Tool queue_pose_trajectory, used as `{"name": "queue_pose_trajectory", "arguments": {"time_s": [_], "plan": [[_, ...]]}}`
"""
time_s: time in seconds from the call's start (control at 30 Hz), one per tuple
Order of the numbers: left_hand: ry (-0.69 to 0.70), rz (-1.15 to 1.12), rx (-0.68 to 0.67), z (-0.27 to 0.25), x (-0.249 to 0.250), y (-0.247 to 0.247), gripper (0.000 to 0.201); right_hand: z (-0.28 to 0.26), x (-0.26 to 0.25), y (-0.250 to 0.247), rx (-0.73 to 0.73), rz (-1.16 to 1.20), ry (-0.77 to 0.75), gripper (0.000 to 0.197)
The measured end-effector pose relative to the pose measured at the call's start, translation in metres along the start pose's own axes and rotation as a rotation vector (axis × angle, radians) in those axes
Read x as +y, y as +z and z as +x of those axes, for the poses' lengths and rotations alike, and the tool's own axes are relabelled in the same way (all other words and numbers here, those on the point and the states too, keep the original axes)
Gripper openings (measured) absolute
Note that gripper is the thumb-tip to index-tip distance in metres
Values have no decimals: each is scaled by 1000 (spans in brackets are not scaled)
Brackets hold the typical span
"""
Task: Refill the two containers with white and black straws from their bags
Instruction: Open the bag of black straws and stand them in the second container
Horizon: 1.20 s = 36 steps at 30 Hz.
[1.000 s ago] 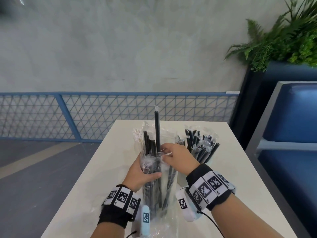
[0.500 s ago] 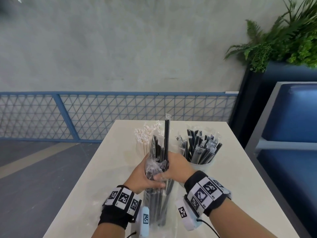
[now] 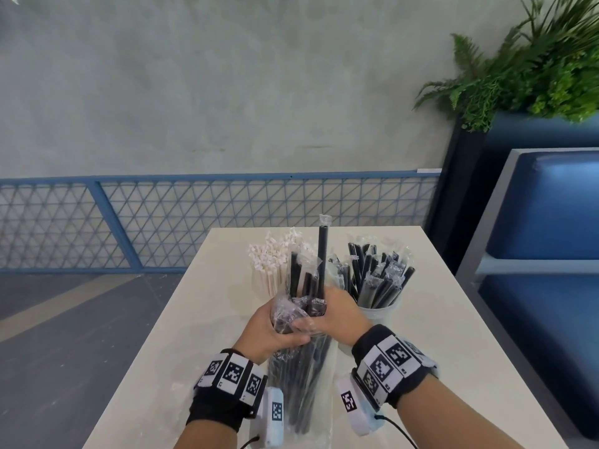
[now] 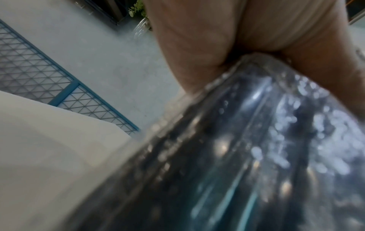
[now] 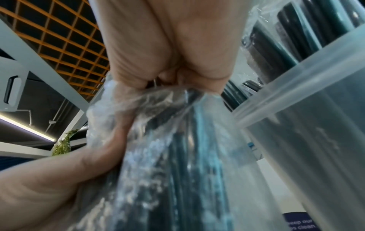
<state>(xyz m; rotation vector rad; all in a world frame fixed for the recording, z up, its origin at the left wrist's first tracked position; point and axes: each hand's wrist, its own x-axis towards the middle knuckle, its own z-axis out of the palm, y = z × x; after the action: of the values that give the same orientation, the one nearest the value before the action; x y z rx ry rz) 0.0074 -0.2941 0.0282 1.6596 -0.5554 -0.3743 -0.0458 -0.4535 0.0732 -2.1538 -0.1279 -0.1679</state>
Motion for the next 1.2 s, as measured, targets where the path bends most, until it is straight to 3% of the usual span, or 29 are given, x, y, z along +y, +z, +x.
{"name": "queue_pose_trajectory", "arguments": {"time_s": [0.13,0.23,0.3,0.37,0.57,0.73,0.87,1.03,1.2], "plan": [[-18,-12,0,3,0,-2,38,-2,-5,-6,78,0,-15,42],[-25,-36,35,4,2,-3,49,-1,-17,-15,80,-64,-47,35],[-38,-11,33,5,1,-4,35,0,-24,-22,81,-67,-42,26],[-57,29,51,5,1,-5,20,1,-33,-32,144,29,-18,14],[-47,77,160,4,4,-1,18,5,-54,-46,299,191,-71,13],[11,84,235,2,5,10,17,-1,-44,-21,480,413,33,26],[-2,86,235,1,6,14,21,-10,-34,7,453,316,124,65],[4,91,194,-1,11,19,26,-5,-32,6,482,330,216,26],[-17,92,188,0,12,15,22,1,-42,-10,519,453,198,14]]}}
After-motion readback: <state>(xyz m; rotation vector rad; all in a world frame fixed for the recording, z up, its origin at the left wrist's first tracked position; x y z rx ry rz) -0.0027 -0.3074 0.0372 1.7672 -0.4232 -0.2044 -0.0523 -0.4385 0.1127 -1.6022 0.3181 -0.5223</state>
